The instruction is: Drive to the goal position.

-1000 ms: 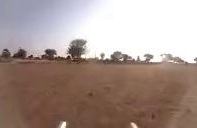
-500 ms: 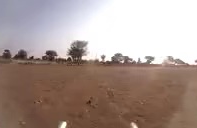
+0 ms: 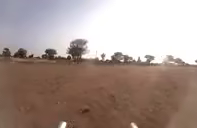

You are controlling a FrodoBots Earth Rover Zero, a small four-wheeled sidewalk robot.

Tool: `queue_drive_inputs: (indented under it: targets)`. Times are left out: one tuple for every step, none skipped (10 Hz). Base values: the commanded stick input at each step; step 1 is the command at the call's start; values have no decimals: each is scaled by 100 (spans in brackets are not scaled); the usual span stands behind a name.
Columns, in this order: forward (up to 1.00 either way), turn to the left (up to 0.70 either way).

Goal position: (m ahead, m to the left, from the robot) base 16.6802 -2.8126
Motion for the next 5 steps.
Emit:
queue_drive_inputs:
  targets:
    - [70,0]
    - [70,0]
    - [70,0]
    - [70,0]
    - [70,0]
